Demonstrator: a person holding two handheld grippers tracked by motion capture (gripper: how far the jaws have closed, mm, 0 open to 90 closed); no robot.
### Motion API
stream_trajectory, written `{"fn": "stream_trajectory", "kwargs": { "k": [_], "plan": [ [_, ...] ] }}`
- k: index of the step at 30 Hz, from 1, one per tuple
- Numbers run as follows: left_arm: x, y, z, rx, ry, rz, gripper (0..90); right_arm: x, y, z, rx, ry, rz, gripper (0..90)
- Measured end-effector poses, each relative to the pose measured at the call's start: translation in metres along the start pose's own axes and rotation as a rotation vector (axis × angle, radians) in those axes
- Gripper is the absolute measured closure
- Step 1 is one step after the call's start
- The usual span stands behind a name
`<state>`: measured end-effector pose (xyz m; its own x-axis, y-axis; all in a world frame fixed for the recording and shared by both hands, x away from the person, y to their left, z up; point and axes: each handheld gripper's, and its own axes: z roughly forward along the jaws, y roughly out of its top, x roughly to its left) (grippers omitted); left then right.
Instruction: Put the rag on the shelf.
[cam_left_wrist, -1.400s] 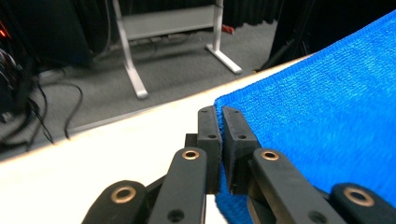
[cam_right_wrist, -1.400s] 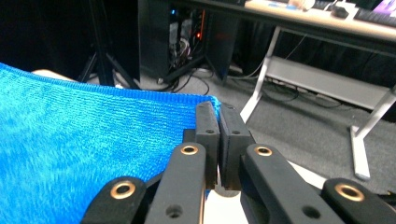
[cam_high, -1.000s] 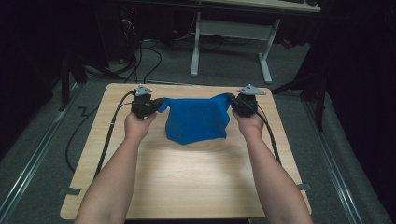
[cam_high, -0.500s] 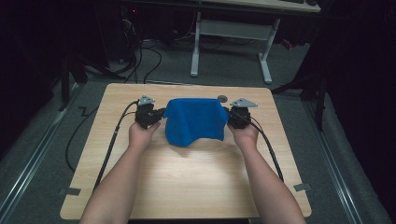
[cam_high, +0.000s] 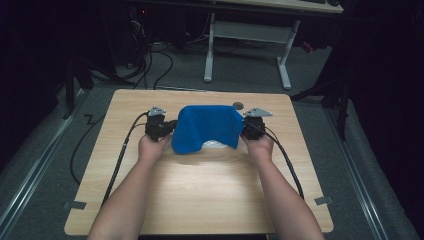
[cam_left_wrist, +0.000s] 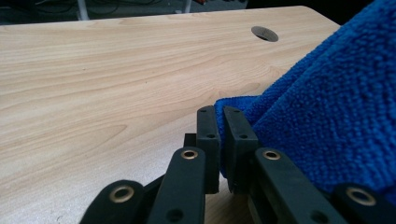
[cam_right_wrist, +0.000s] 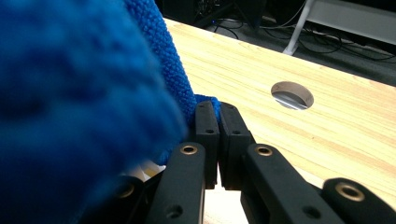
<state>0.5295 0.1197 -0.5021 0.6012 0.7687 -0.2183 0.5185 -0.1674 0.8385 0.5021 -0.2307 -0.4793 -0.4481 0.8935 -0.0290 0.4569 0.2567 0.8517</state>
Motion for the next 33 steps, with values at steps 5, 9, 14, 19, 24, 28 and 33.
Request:
{"fn": "stream_trajectory", "kwargs": {
  "k": [5,9,14,19,24,28,33],
  "plan": [
    [0.001,-0.005,-0.001,0.0,-0.001,-0.009,85.7,0.002,-0.003,0.004,0.008,0.006,0.001,88.8],
    [0.002,-0.007,-0.001,0.007,0.0,-0.012,85.4,0.004,-0.005,0.006,0.008,0.008,0.006,88.8],
    [0.003,-0.009,-0.001,0.015,0.005,-0.012,85.3,0.004,-0.012,0.01,0.02,0.007,0.013,88.8],
    [0.005,-0.01,-0.004,0.005,0.014,-0.046,73.2,0.003,-0.015,0.011,0.03,0.007,0.029,86.2],
    [0.008,-0.009,-0.011,-0.009,0.037,-0.054,66.0,0.003,-0.011,0.008,0.016,0.006,0.03,79.1],
    [0.011,-0.003,-0.02,-0.034,0.069,-0.056,60.8,0.002,-0.007,0.002,0.003,0.005,0.033,77.0],
    [0.014,0.006,-0.033,-0.067,0.095,-0.048,58.7,-0.005,0.001,-0.008,-0.021,-0.01,0.034,71.1]
  ]
}}
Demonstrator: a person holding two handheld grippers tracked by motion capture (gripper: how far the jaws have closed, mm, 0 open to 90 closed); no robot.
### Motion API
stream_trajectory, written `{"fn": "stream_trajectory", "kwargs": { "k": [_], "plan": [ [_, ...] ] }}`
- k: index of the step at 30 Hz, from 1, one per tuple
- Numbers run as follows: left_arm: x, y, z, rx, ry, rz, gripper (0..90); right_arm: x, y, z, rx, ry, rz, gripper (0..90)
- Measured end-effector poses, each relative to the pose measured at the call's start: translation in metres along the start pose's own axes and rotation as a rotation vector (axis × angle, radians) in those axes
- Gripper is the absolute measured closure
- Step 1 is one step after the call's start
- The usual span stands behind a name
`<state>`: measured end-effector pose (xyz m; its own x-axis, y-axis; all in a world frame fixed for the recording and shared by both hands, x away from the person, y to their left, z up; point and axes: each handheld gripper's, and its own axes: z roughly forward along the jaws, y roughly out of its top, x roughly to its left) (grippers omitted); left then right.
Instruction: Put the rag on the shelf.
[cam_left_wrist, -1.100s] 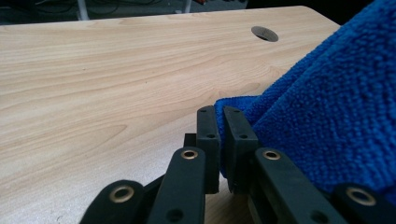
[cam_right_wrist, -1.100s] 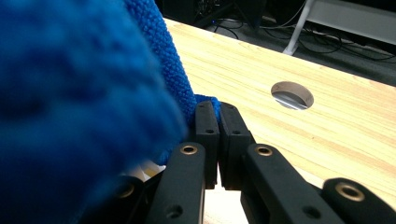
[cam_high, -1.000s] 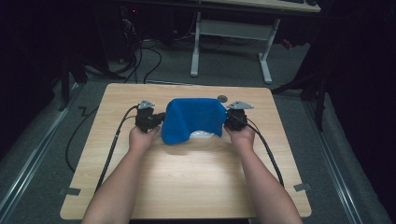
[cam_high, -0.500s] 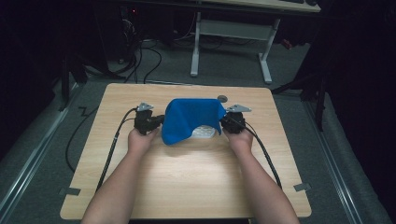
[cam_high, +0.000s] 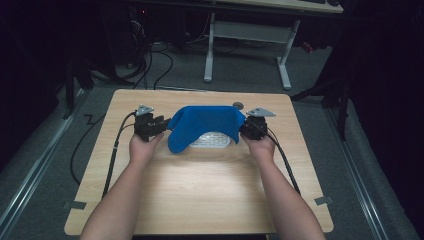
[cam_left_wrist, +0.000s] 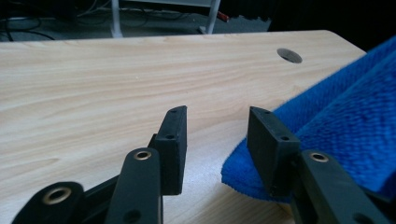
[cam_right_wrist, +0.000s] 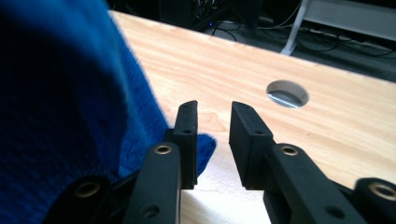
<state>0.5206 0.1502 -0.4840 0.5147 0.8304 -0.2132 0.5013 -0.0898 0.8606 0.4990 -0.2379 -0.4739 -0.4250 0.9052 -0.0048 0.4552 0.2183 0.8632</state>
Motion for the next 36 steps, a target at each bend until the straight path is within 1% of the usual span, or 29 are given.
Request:
{"fn": "stream_trajectory", "kwargs": {
  "k": [3,4,7,8,9,10,11,12,13,14,17,20,27,30,31,34,36],
  "plan": [
    [0.001,0.004,-0.004,-0.001,0.006,0.008,58.7,-0.003,0.004,-0.004,-0.001,0.004,0.013,69.0],
    [0.0,0.008,-0.007,-0.009,0.017,0.019,58.8,-0.005,0.008,-0.008,-0.009,-0.002,0.009,67.5],
    [0.0,0.011,-0.011,-0.018,0.021,0.023,58.5,-0.007,0.013,-0.013,-0.02,-0.008,0.001,66.2],
    [-0.001,0.014,-0.015,-0.023,0.029,0.028,58.5,-0.008,0.018,-0.018,-0.035,-0.015,-0.001,63.6],
    [-0.001,0.014,-0.015,-0.023,0.029,0.028,58.5,-0.008,0.018,-0.018,-0.035,-0.015,-0.001,63.6],
    [-0.002,0.018,-0.018,-0.034,0.034,0.032,58.3,-0.01,0.022,-0.023,-0.044,-0.023,0.002,61.9],
    [-0.002,0.018,-0.018,-0.034,0.034,0.032,57.8,-0.01,0.022,-0.023,-0.044,-0.023,0.002,61.9],
    [-0.002,0.02,-0.023,-0.051,0.04,0.034,57.2,-0.011,0.026,-0.028,-0.05,-0.025,0.003,60.8],
    [-0.002,0.02,-0.023,-0.051,0.04,0.034,56.5,-0.011,0.026,-0.028,-0.05,-0.025,0.003,60.8],
    [-0.002,0.022,-0.026,-0.058,0.044,0.033,55.7,-0.011,0.028,-0.032,-0.062,-0.033,0.001,60.0],
    [-0.001,0.022,-0.027,-0.046,0.053,0.036,55.7,-0.012,0.029,-0.035,-0.067,-0.038,-0.002,59.4],
    [-0.001,0.021,-0.031,-0.035,0.056,0.038,55.4,-0.011,0.028,-0.036,-0.06,-0.039,-0.006,58.2],
    [-0.003,0.017,-0.037,-0.034,0.053,0.041,55.8,-0.009,0.028,-0.042,-0.052,-0.04,-0.022,56.7],
    [-0.003,0.014,-0.039,-0.032,0.058,0.031,55.9,-0.007,0.028,-0.047,-0.063,-0.041,-0.023,56.2],
    [-0.003,0.012,-0.041,-0.035,0.056,0.023,55.8,-0.007,0.027,-0.051,-0.081,-0.043,-0.022,56.2],
    [-0.003,0.01,-0.043,-0.037,0.058,0.025,55.8,-0.008,0.025,-0.054,-0.082,-0.04,-0.019,55.7],
    [-0.004,0.007,-0.047,-0.036,0.063,0.027,55.7,-0.009,0.021,-0.058,-0.07,-0.05,-0.029,54.3]
  ]
}}
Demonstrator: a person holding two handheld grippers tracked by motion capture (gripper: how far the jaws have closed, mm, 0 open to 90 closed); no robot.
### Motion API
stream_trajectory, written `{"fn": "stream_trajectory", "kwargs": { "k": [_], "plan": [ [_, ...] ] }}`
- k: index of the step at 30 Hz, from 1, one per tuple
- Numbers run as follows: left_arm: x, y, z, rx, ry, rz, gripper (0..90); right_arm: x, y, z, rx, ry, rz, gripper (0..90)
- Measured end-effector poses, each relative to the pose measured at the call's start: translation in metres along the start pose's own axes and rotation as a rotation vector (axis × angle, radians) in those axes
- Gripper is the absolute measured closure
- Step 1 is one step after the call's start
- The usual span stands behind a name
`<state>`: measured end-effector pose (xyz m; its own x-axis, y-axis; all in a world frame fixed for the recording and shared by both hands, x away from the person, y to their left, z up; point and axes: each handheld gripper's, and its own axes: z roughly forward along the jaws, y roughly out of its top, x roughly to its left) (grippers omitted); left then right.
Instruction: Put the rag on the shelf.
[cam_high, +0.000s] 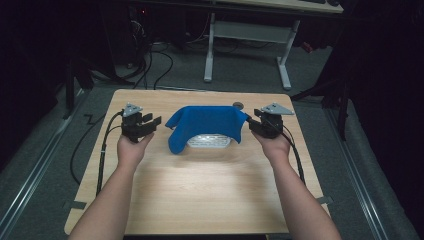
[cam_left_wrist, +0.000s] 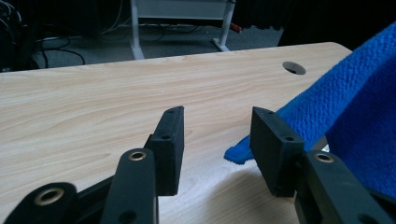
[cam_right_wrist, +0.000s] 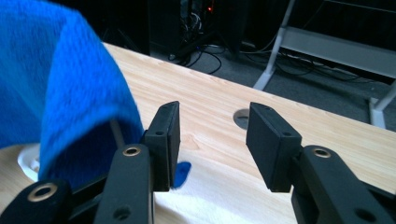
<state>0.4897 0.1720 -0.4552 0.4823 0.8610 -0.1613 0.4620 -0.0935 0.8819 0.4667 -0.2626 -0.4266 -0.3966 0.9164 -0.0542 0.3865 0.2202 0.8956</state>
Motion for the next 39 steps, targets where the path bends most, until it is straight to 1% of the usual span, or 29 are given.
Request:
{"fn": "stream_trajectory", "kwargs": {
  "k": [2,5,7,8,9,11,13,14,15,17,19,21,23,24,25,26,27,28,29,30,31,32,33,34,35,36,37,38,39],
  "plan": [
    [0.0,-0.002,-0.002,0.002,-0.002,-0.006,55.6,-0.001,-0.002,-0.003,0.008,-0.001,-0.006,53.6],
    [0.0,-0.007,-0.007,0.002,-0.005,-0.012,55.5,-0.002,-0.006,-0.008,-0.007,-0.003,-0.006,53.1],
    [0.0,-0.011,-0.011,0.001,-0.011,-0.012,55.4,-0.002,-0.009,-0.013,0.002,-0.003,-0.008,50.9],
    [0.0,-0.017,-0.016,0.001,-0.019,-0.014,55.4,-0.002,-0.011,-0.018,0.015,0.008,-0.004,48.6],
    [0.0,-0.017,-0.016,0.001,-0.019,-0.014,55.4,-0.002,-0.012,-0.021,0.019,0.011,-0.003,47.8],
    [-0.001,-0.03,-0.025,0.004,-0.026,-0.007,55.4,-0.001,-0.017,-0.028,-0.003,0.01,-0.011,46.8],
    [-0.002,-0.034,-0.028,0.011,-0.026,-0.004,55.3,0.001,-0.018,-0.031,0.005,0.009,-0.023,45.7],
    [-0.003,-0.043,-0.036,0.013,-0.026,0.003,55.3,0.004,-0.023,-0.037,0.014,0.006,-0.046,45.3],
    [-0.003,-0.043,-0.036,0.013,-0.026,0.003,55.0,0.004,-0.023,-0.037,0.014,0.006,-0.046,45.3],
    [-0.004,-0.056,-0.047,0.02,-0.041,-0.011,54.7,0.009,-0.03,-0.046,0.028,0.014,-0.048,43.5],
    [-0.005,-0.06,-0.052,0.024,-0.043,-0.011,54.3,0.011,-0.032,-0.049,0.023,0.016,-0.054,43.5],
    [-0.014,-0.073,-0.066,0.032,-0.048,0.008,53.9,0.018,-0.041,-0.061,-0.004,0.014,-0.083,43.5],
    [-0.017,-0.077,-0.07,0.042,-0.048,0.019,52.9,0.021,-0.044,-0.064,0.004,0.018,-0.091,42.7],
    [-0.021,-0.081,-0.075,0.043,-0.048,0.026,52.7,0.027,-0.052,-0.072,0.007,0.026,-0.09,42.0],
    [-0.025,-0.085,-0.079,0.043,-0.055,0.025,52.7,0.027,-0.052,-0.072,0.007,0.026,-0.09,42.0],
    [-0.032,-0.094,-0.087,0.053,-0.07,0.019,52.5,0.033,-0.06,-0.079,-0.006,0.036,-0.094,42.2],
    [-0.032,-0.094,-0.087,0.053,-0.07,0.019,52.2,0.033,-0.06,-0.079,-0.006,0.036,-0.094,42.2],
    [-0.036,-0.098,-0.09,0.062,-0.072,0.017,52.2,0.037,-0.065,-0.082,0.0,0.037,-0.095,42.2],
    [-0.044,-0.107,-0.096,0.074,-0.084,0.012,51.5,0.046,-0.075,-0.087,0.011,0.041,-0.097,42.8],
    [-0.044,-0.107,-0.096,0.074,-0.084,0.012,51.3,0.046,-0.075,-0.087,0.011,0.041,-0.097,42.8],
    [-0.048,-0.111,-0.099,0.078,-0.086,0.012,50.9,0.054,-0.086,-0.092,0.031,0.051,-0.11,44.9],
    [-0.052,-0.115,-0.102,0.08,-0.088,0.009,50.6,0.057,-0.09,-0.093,0.039,0.055,-0.113,44.8],
    [-0.062,-0.129,-0.107,0.097,-0.092,0.029,50.1,0.063,-0.096,-0.094,0.054,0.062,-0.12,44.8],
    [-0.068,-0.137,-0.108,0.113,-0.093,0.051,49.7,0.067,-0.102,-0.096,0.061,0.073,-0.119,44.8],
    [-0.068,-0.137,-0.108,0.113,-0.093,0.051,49.6,0.067,-0.102,-0.096,0.061,0.073,-0.119,44.8],
    [-0.078,-0.145,-0.109,0.177,-0.108,0.089,49.6,0.074,-0.115,-0.1,0.065,0.088,-0.102,43.6],
    [-0.078,-0.145,-0.109,0.177,-0.108,0.089,47.9,0.074,-0.115,-0.1,0.065,0.088,-0.102,43.6],
    [-0.083,-0.146,-0.11,0.189,-0.13,0.092,46.4,0.08,-0.131,-0.105,0.064,0.084,-0.11,44.1],
    [-0.087,-0.147,-0.112,0.186,-0.148,0.088,46.4,0.08,-0.131,-0.105,0.064,0.084,-0.11,44.1]
  ]
}}
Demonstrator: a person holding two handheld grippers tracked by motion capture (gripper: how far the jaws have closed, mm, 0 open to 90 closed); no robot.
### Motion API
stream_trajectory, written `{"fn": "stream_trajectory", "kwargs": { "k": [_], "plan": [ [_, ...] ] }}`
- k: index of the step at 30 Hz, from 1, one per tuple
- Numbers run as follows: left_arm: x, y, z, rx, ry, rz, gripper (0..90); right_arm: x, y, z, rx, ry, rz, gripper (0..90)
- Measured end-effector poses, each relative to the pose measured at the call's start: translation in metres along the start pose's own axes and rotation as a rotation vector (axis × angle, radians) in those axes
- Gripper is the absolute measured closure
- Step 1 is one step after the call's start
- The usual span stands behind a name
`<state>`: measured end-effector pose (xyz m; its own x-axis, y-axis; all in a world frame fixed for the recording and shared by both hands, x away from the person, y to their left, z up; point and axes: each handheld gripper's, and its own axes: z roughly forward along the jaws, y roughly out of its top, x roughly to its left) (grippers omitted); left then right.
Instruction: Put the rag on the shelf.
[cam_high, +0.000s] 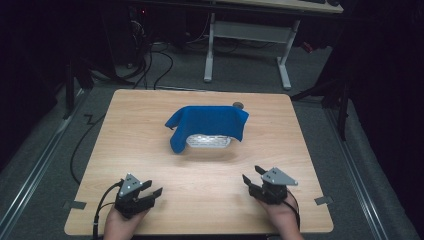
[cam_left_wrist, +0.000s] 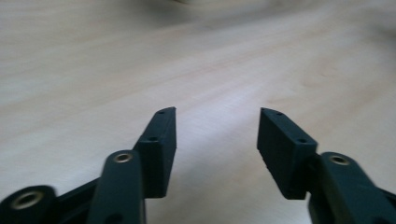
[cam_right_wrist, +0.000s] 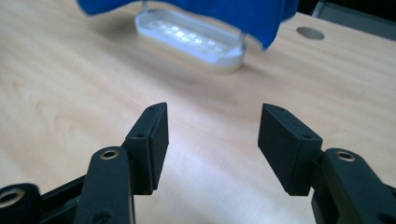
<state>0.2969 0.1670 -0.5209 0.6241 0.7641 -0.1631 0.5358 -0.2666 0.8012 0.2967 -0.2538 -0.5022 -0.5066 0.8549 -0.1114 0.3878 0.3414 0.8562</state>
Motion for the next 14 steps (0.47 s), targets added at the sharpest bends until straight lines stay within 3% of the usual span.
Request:
{"fn": "stream_trajectory", "kwargs": {
  "k": [1,3,4,10,13,14],
  "plan": [
    [-0.01,-0.001,0.002,0.011,-0.028,0.014,46.3,0.004,-0.006,-0.001,0.039,-0.01,-0.041,43.5],
    [-0.014,0.0,0.007,0.02,-0.017,0.057,45.6,0.004,-0.011,0.001,0.055,0.001,-0.038,43.5],
    [-0.014,0.0,0.007,0.02,-0.017,0.057,45.6,0.004,-0.011,0.001,0.055,0.001,-0.038,43.5],
    [-0.009,-0.001,0.013,0.033,-0.029,0.031,45.1,0.003,-0.01,0.009,0.054,0.012,-0.018,42.4],
    [0.0,0.0,0.011,0.008,-0.053,-0.035,44.4,0.0,-0.016,0.007,0.06,0.022,0.005,40.4],
    [0.0,0.0,0.011,0.008,-0.053,-0.035,43.6,-0.001,-0.016,0.006,0.06,0.022,0.014,39.8]
  ]
}}
